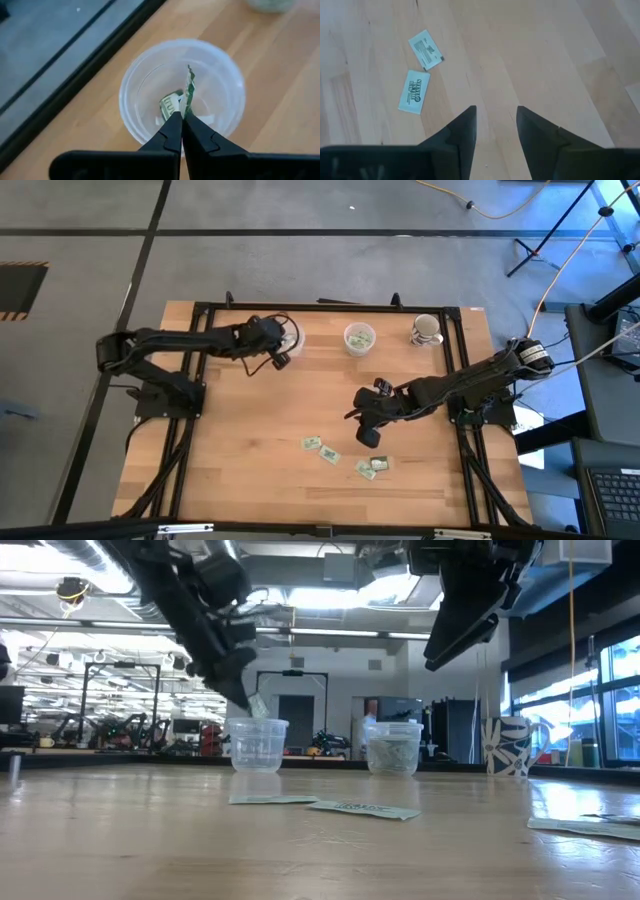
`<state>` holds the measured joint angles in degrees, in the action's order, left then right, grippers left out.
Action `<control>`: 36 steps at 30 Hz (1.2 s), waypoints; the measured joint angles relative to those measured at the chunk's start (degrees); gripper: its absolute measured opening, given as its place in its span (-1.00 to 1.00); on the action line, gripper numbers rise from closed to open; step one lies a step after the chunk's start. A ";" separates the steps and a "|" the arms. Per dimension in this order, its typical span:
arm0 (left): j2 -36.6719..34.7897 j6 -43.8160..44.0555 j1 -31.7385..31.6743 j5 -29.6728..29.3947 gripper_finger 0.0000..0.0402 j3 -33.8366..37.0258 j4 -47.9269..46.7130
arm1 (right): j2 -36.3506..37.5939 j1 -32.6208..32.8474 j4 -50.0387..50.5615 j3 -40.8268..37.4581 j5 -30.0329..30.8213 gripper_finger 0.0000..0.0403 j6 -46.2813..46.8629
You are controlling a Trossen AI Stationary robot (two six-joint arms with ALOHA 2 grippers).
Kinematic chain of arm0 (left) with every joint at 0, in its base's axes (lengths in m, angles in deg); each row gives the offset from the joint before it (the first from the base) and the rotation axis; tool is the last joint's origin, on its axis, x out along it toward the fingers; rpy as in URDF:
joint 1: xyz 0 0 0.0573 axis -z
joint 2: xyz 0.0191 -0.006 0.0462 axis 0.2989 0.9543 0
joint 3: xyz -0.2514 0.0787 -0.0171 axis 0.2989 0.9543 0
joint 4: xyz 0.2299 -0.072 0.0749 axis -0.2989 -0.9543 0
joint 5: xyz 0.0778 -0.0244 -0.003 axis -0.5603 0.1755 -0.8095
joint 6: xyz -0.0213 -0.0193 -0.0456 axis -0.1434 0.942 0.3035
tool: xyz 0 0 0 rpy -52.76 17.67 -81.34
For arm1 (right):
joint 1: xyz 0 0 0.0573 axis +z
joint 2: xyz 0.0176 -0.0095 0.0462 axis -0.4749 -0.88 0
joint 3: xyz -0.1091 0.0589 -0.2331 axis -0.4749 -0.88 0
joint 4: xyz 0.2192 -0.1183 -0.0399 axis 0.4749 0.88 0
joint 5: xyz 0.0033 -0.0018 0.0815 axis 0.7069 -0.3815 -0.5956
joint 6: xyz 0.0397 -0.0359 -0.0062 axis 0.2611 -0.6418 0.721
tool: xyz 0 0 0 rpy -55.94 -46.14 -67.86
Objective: Pick and place Stevia / Truvia into bins
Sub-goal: Put the truvia packet into the left transparent container
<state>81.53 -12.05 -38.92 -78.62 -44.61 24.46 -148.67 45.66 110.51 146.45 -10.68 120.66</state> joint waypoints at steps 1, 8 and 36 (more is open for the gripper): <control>0.57 0.00 -0.44 0.46 -0.98 0.00 0.13 | 0.00 0.00 0.01 0.00 -0.01 -0.29 -0.01; 2.75 -0.46 -0.71 1.31 -0.98 0.00 0.47 | 0.00 0.00 0.01 0.00 0.01 -0.29 0.01; 2.76 -1.55 -0.65 1.39 -0.98 0.00 1.56 | -0.02 0.00 0.01 0.00 0.01 -0.29 -0.01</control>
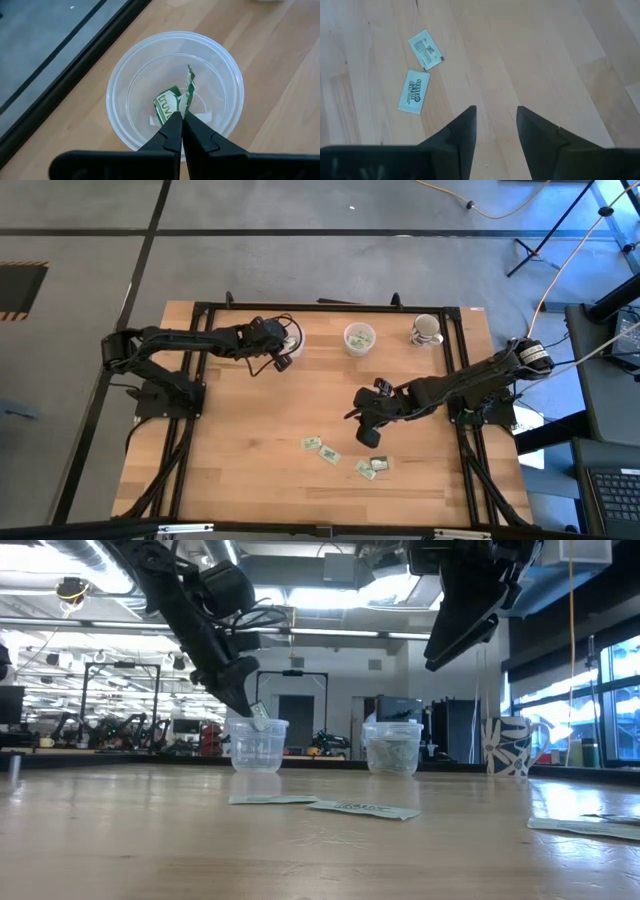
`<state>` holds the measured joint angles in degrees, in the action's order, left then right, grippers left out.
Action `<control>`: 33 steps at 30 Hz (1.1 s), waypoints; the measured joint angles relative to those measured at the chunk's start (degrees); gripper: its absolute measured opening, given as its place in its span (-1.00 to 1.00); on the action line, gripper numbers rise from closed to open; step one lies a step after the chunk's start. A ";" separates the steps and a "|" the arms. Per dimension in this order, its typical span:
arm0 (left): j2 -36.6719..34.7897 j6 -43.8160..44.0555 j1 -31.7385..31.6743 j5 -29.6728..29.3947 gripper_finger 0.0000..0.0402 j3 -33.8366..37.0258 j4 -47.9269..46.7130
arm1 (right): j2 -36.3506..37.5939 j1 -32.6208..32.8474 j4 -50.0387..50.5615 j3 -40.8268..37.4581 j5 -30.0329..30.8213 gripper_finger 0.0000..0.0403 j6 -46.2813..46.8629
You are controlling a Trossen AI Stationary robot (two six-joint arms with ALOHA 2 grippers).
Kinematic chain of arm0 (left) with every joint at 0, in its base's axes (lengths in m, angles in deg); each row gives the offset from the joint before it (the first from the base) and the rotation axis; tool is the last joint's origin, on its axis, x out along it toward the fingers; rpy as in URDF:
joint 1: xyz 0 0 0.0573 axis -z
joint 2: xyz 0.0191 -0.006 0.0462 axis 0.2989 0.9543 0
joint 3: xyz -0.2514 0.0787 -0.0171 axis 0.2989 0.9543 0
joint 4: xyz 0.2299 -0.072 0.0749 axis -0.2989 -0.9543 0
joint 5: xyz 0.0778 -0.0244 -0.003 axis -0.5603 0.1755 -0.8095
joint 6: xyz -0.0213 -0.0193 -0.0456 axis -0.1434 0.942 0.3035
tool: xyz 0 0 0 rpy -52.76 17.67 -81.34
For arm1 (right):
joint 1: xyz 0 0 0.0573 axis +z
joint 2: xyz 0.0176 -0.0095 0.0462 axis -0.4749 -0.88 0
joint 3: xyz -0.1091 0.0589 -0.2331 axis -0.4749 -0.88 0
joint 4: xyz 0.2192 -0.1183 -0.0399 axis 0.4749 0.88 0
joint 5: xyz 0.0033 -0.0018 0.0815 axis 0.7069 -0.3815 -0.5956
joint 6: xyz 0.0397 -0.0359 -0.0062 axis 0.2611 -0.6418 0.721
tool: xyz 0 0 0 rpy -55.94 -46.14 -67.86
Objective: Pick and place Stevia / Truvia into bins
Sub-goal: Put the truvia packet into the left transparent container
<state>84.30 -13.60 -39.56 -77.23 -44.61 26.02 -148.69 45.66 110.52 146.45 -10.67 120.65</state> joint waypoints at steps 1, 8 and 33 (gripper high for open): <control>0.00 -0.23 0.00 0.00 -0.98 0.00 0.00 | 0.00 0.00 0.00 0.00 0.01 -0.29 0.00; 0.00 -2.03 0.00 0.02 -0.98 0.00 0.00 | 0.00 0.01 0.00 0.00 0.02 -0.29 0.00; 0.00 -1.99 0.00 -0.02 -0.73 0.00 -0.02 | 0.00 0.00 0.00 0.00 0.02 -0.29 -0.02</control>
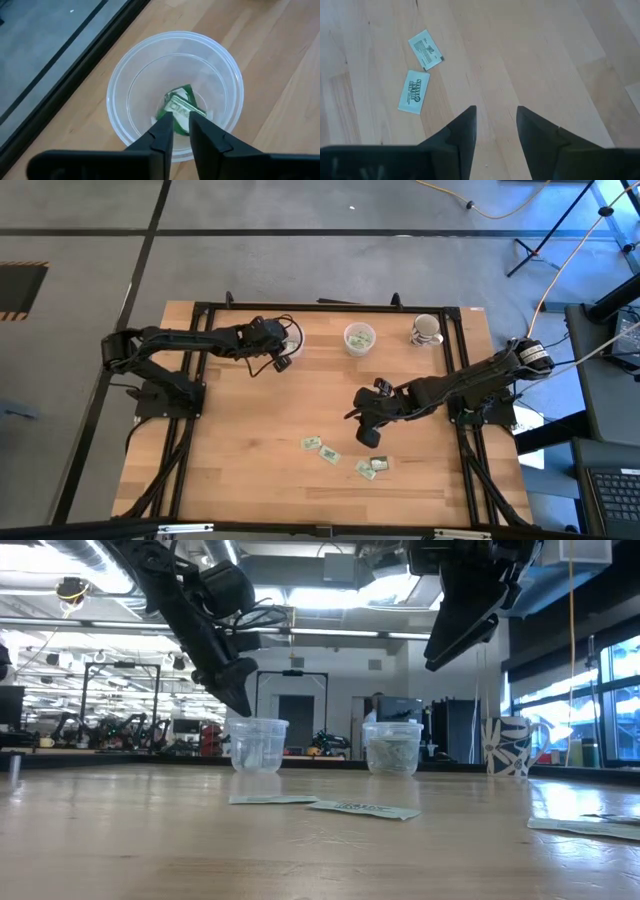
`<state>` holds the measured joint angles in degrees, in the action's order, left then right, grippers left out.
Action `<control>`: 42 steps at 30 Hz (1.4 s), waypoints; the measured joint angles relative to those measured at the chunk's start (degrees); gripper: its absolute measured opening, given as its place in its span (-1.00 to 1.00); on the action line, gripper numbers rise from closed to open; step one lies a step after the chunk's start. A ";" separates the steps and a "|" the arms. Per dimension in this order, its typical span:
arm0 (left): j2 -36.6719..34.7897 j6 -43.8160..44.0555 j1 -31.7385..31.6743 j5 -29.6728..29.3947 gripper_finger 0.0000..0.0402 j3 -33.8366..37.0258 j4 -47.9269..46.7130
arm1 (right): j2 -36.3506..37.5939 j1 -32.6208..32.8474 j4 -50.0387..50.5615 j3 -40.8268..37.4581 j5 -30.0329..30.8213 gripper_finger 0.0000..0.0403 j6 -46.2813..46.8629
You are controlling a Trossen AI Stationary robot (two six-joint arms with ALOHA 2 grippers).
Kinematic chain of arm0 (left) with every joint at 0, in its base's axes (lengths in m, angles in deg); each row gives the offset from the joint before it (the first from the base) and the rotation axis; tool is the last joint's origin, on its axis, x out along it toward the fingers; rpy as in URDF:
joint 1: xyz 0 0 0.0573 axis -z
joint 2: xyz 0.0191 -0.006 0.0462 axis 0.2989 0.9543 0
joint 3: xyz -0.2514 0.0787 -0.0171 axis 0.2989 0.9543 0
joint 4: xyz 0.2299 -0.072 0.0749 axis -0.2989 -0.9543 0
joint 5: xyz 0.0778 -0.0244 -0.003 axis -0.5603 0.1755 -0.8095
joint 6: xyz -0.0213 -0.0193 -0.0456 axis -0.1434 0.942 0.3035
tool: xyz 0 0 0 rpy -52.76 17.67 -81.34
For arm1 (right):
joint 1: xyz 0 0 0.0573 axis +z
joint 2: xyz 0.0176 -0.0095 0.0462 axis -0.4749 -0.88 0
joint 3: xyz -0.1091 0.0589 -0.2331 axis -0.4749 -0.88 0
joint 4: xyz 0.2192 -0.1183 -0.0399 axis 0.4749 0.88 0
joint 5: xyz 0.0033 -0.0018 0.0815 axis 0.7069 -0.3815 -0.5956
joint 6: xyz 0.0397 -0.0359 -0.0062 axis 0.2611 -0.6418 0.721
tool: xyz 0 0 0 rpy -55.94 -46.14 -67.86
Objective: Pick and place Stevia / Truvia into bins
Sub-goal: Put the truvia packet into the left transparent container
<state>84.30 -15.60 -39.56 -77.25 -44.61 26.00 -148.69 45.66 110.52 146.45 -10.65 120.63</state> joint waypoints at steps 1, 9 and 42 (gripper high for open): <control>-0.01 -0.04 0.00 0.01 -0.70 0.00 0.00 | 0.00 0.00 -0.01 0.00 0.00 -0.29 0.00; -4.96 -1.55 1.28 0.52 -0.60 0.00 2.18 | 0.00 0.00 0.26 0.00 -0.03 -0.29 0.00; -4.46 -5.61 21.40 19.21 -0.64 0.00 13.29 | -14.82 18.38 2.08 -3.06 -10.66 -0.41 12.75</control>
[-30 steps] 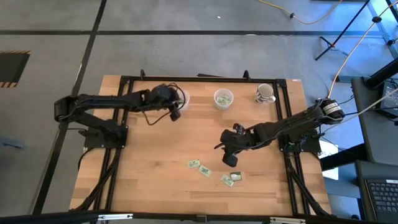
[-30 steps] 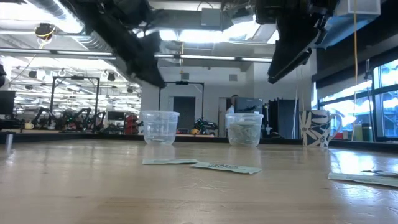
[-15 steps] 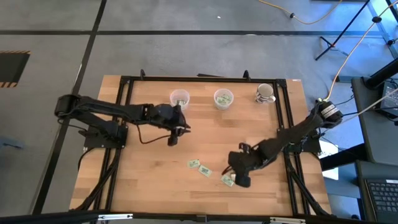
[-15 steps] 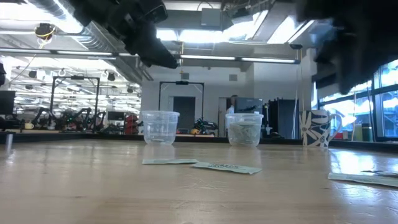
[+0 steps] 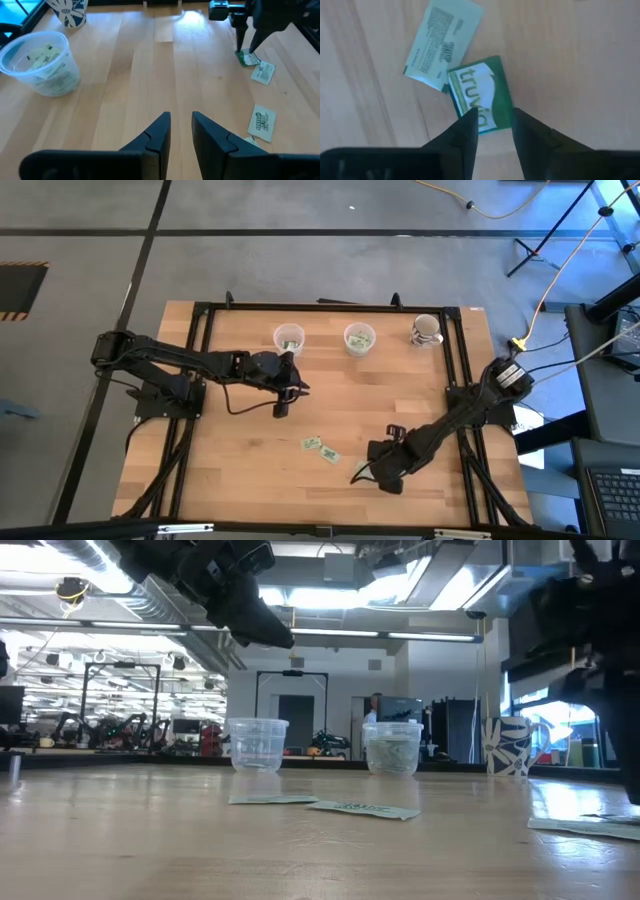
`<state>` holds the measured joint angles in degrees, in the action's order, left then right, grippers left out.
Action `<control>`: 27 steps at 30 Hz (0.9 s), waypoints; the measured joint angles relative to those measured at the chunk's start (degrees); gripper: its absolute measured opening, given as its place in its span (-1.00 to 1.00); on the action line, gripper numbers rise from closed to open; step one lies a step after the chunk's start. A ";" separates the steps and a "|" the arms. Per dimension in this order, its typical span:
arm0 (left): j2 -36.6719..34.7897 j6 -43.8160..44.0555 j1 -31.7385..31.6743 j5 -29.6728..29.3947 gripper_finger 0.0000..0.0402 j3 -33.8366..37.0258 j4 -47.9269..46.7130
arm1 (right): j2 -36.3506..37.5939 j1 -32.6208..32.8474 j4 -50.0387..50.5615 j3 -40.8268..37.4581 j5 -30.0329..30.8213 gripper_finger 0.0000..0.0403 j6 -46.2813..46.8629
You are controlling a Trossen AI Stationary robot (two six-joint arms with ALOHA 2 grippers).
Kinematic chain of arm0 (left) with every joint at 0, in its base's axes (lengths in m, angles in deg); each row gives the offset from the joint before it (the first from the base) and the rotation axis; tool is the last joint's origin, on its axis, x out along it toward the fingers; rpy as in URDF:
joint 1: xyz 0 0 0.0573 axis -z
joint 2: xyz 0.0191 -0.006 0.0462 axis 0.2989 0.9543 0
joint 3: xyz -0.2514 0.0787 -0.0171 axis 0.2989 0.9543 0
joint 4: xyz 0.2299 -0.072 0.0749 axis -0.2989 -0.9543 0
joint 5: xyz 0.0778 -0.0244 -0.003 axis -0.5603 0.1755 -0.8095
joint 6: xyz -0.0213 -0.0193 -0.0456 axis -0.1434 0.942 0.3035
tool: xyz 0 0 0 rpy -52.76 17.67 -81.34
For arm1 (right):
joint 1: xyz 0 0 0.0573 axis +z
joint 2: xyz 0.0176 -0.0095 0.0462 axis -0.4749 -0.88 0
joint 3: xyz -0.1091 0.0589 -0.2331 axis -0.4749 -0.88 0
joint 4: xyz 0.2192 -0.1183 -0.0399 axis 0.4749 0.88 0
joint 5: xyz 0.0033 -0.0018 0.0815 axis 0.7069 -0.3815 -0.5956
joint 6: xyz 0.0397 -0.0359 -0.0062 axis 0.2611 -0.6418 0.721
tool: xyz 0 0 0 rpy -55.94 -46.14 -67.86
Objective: Pick and place Stevia / Truvia into bins
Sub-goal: Put the truvia packet into the left transparent container
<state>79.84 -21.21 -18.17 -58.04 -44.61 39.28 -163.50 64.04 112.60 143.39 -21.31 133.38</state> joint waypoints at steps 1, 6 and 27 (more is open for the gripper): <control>0.00 0.00 0.00 -0.02 -0.64 0.00 -0.06 | -0.35 0.00 -0.18 0.02 0.02 -0.44 -0.12; 0.00 0.07 0.00 0.00 -0.63 0.00 0.08 | -1.76 0.00 0.53 0.25 0.02 -0.60 -0.70; 0.00 -1.82 -0.02 0.06 -0.66 0.00 0.21 | -2.78 -0.19 6.96 6.17 0.00 -0.93 -3.57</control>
<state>79.84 -23.03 -18.19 -57.97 -44.61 39.50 -166.28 63.84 119.56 149.56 -21.31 129.81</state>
